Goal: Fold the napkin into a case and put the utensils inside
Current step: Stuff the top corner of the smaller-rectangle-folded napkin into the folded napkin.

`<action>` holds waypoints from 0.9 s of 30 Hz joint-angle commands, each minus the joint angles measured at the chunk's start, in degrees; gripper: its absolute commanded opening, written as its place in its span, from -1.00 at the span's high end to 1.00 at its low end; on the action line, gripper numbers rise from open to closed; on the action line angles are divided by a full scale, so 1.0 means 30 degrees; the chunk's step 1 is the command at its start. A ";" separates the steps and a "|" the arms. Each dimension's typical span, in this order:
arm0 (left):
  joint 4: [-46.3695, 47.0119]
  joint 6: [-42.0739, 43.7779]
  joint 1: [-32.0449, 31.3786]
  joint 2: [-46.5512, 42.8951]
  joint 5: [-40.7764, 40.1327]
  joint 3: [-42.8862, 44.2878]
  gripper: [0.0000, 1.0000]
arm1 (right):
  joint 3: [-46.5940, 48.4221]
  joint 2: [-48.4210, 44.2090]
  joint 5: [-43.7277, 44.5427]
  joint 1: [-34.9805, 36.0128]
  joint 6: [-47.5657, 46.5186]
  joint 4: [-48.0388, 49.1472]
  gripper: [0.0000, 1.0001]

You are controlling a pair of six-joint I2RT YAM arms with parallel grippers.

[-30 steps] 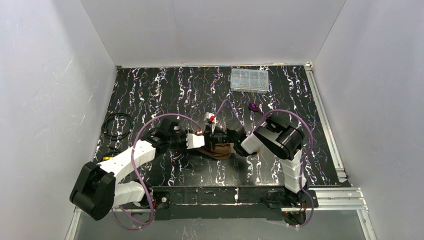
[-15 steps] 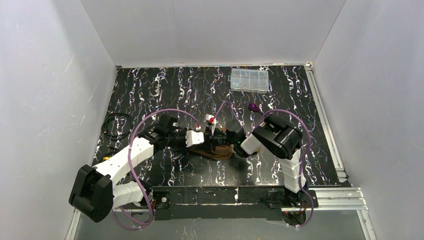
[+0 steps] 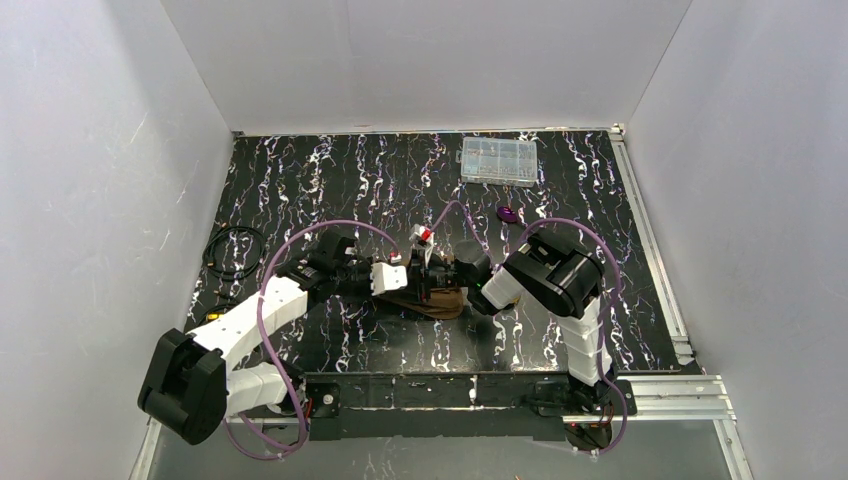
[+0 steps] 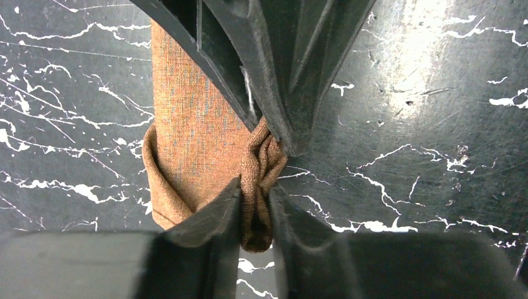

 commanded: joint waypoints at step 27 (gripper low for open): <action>-0.2444 -0.1680 0.1487 0.1622 0.2753 0.1207 0.95 | 0.0064 -0.2431 0.1463 0.1484 -1.0999 -0.5106 -0.18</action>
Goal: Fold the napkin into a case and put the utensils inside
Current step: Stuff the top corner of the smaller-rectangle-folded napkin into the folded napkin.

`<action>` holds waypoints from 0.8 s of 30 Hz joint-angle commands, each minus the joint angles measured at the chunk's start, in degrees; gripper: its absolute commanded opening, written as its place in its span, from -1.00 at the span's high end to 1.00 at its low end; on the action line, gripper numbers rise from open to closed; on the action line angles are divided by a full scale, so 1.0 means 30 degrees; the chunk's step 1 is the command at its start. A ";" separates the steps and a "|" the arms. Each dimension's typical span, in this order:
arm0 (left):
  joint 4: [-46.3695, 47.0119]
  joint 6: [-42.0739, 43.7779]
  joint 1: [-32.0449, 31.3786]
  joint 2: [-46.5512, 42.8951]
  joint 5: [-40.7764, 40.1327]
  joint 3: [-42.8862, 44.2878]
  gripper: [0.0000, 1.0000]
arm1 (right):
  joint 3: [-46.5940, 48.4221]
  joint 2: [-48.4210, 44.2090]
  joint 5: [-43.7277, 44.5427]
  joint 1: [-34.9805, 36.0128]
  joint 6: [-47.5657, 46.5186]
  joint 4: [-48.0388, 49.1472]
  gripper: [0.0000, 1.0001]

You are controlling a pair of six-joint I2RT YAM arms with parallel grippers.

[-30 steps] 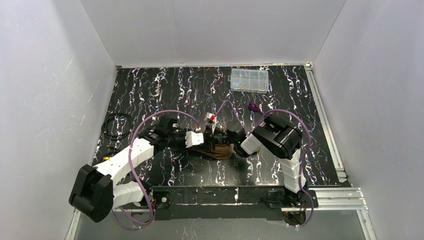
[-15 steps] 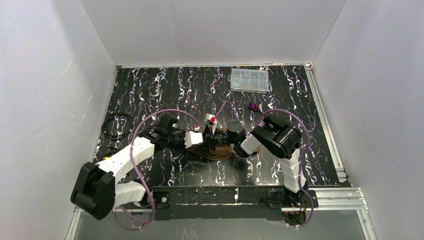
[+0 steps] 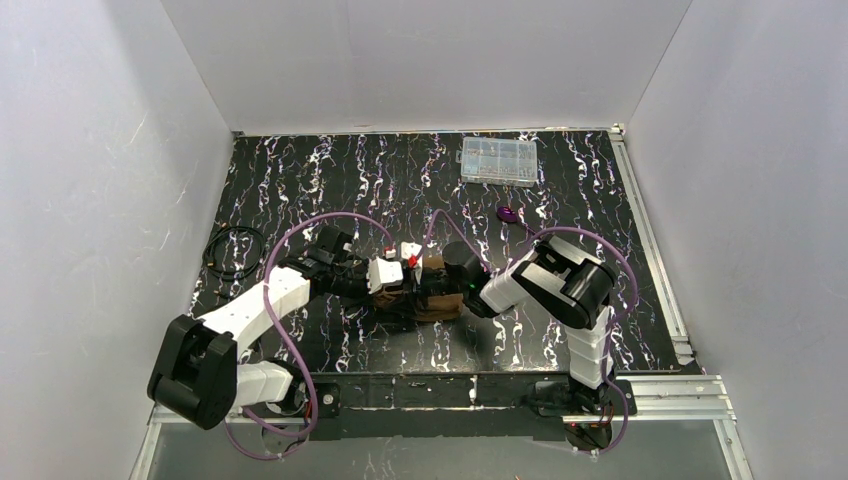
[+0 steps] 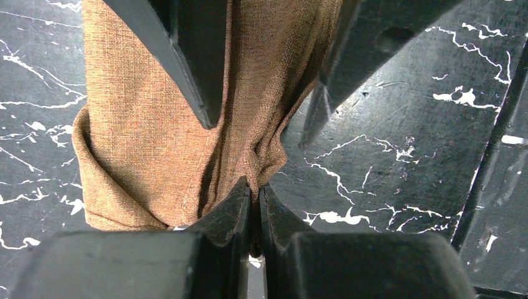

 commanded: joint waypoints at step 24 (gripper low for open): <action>0.0072 -0.0168 0.0579 -0.0344 0.0585 0.0684 -0.14 | -0.0293 0.2756 0.0065 0.0170 0.5039 0.8634 0.97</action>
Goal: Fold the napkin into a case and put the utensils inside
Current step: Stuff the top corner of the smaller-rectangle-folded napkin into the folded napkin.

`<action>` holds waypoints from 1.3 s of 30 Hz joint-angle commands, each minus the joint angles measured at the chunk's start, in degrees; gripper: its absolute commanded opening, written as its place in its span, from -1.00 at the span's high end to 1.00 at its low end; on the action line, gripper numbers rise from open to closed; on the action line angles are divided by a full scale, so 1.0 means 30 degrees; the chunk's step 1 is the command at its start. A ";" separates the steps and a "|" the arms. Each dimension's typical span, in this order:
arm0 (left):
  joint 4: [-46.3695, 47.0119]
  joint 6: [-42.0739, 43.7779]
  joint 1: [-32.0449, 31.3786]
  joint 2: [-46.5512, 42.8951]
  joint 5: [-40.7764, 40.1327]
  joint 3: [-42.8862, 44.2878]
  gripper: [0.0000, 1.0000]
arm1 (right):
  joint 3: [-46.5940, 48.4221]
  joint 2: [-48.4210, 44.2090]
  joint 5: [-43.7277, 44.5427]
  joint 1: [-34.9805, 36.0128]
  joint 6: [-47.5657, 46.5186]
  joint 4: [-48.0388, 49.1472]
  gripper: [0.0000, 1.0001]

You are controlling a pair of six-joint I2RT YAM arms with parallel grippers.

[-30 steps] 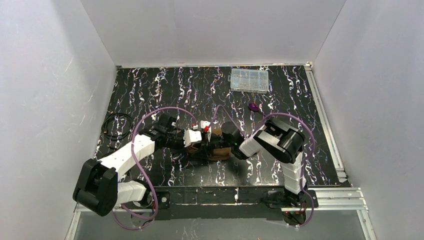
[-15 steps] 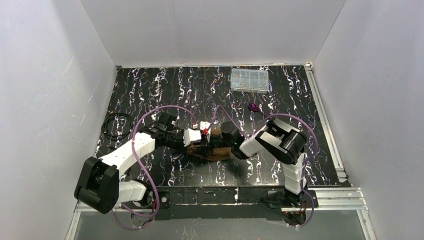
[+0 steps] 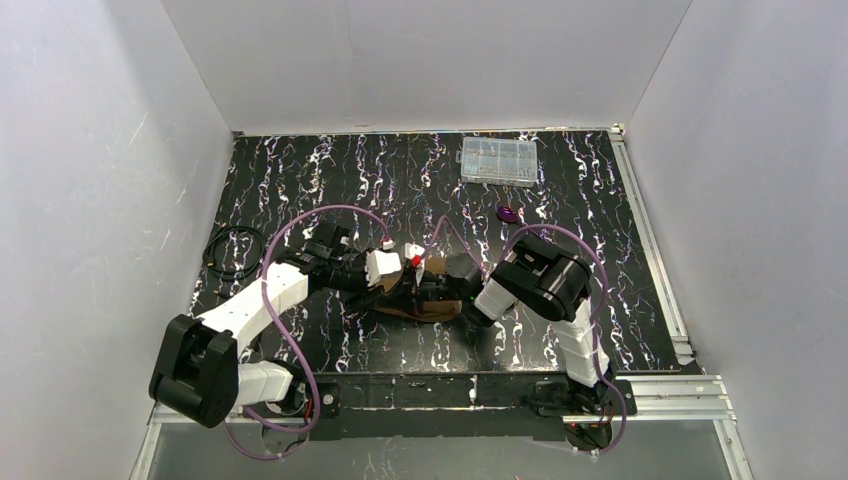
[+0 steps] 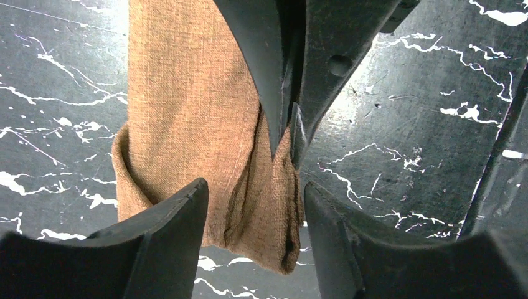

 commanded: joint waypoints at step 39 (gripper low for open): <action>-0.0015 0.1748 -0.0072 -0.0840 0.0154 -0.1137 0.31 | 0.0149 -0.1805 0.1501 0.0426 0.1539 -0.1141 0.96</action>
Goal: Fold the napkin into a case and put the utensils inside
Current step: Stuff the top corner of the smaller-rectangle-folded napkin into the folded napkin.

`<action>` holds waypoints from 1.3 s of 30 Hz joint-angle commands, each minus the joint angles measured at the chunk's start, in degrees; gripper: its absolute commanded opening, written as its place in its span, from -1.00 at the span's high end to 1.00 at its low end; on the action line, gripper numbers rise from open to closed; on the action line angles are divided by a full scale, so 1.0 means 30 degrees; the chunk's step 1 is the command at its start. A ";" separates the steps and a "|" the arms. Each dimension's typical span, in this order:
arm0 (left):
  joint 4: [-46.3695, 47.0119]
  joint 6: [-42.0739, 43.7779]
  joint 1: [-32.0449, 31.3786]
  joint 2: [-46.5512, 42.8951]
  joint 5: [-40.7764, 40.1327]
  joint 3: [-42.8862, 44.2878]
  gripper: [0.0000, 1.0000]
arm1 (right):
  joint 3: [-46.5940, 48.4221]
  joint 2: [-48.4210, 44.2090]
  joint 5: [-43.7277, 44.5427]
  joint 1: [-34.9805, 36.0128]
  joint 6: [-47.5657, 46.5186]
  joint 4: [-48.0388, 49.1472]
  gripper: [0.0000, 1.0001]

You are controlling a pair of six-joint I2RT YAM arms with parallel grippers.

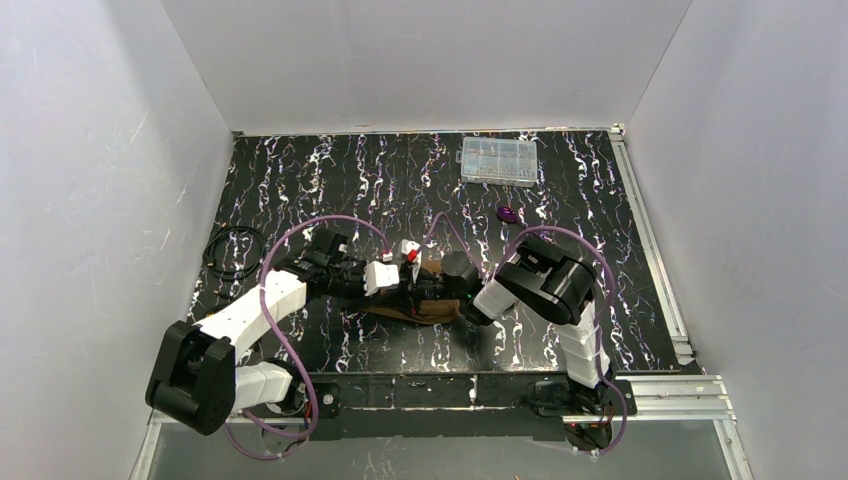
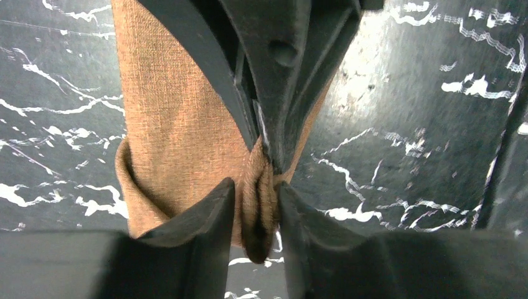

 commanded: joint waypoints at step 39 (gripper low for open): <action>0.4544 -0.3051 0.0892 0.2577 -0.3593 -0.0021 0.46 | 0.0201 -0.1014 -0.0508 -0.0166 0.6940 -0.2877 0.97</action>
